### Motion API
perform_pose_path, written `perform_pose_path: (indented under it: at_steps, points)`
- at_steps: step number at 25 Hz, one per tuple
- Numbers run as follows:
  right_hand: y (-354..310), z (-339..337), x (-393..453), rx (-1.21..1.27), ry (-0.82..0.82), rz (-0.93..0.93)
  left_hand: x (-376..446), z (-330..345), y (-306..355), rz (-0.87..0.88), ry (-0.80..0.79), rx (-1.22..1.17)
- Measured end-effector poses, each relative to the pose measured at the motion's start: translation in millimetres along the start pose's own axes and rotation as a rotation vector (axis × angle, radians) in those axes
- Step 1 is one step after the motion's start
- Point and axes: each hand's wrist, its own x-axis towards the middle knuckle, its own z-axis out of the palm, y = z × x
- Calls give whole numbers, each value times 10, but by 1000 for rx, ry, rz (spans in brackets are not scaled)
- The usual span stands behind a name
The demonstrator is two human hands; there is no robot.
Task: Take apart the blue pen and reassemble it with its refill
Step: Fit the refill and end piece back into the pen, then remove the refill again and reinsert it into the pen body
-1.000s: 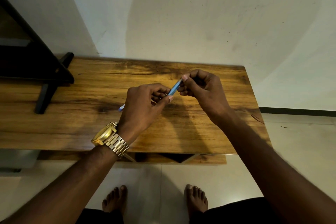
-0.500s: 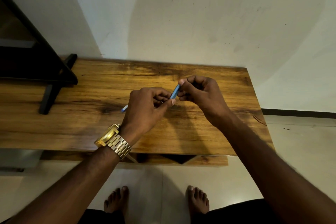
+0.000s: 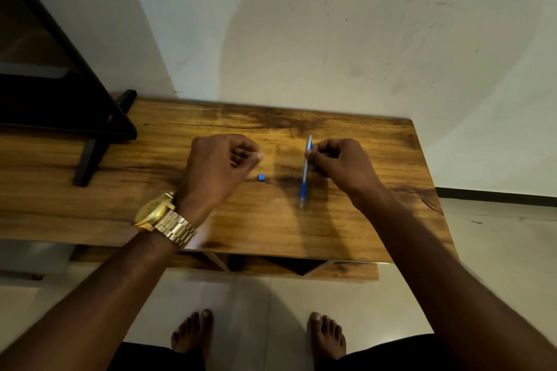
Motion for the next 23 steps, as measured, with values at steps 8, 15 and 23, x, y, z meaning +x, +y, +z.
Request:
perform_pose_path:
  at_steps: [8,15,23]
  points:
    - [197,145,146,-348,136,-20,-31,-157,-423,-144,-71,335]
    - [76,77,82,-559,241,-169,-19,-143,-463,-191,-112,361]
    - [-83,679,-131,-765,-70,-543,-20,-131,-503,-233,-166,344]
